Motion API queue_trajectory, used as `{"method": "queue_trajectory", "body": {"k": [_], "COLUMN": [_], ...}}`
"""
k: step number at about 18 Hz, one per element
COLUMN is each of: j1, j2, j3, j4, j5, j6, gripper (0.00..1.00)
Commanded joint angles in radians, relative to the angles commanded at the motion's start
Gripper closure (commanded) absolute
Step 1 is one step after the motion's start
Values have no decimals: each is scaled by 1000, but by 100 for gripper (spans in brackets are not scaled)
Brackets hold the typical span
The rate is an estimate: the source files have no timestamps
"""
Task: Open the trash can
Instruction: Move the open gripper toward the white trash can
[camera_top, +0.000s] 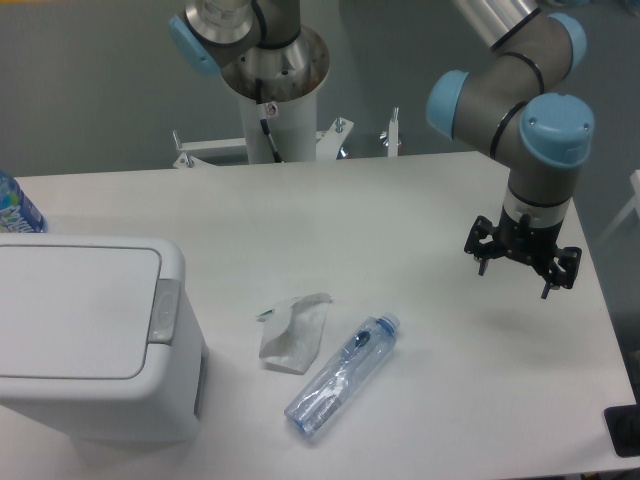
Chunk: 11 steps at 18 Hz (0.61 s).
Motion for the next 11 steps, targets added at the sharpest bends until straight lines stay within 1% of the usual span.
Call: {"method": "queue_trajectory", "body": {"k": [4, 9, 11], "j1": [-8, -12, -31], "j2": [6, 21, 29], "j3": [-3, -3, -2], "j4": [-2, -3, -3], "j5": [-2, -63, -71], "j6": [-5, -58, -70], "gripper": [0, 0, 0]}}
